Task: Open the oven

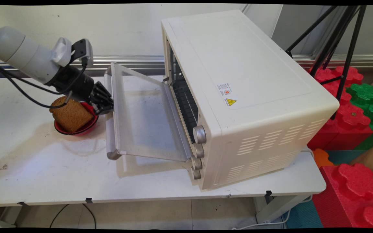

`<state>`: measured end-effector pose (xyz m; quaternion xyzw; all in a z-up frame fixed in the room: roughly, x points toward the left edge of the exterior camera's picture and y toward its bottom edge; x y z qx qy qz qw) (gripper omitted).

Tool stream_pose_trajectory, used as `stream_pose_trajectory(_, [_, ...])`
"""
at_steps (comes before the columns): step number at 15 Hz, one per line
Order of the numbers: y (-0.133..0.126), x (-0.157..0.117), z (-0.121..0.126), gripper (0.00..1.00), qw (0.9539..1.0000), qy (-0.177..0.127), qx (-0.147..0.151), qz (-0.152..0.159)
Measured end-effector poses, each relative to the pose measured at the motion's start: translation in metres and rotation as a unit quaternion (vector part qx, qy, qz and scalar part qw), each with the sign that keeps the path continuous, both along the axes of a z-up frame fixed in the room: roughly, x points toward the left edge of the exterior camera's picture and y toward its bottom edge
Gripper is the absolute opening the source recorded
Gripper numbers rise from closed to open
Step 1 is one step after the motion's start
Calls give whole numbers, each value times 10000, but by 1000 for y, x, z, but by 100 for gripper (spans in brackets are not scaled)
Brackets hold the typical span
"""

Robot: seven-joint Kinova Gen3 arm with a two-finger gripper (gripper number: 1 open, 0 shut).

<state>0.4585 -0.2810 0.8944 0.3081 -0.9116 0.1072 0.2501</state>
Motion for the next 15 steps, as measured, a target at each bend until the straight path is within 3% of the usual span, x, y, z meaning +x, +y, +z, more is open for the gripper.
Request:
stream_pose_trajectory(7, [12,13,-6,0,9999,-119,-60,-58])
stream_pose_trajectory(15, [28,30,8,0,9997,-170,-134,147])
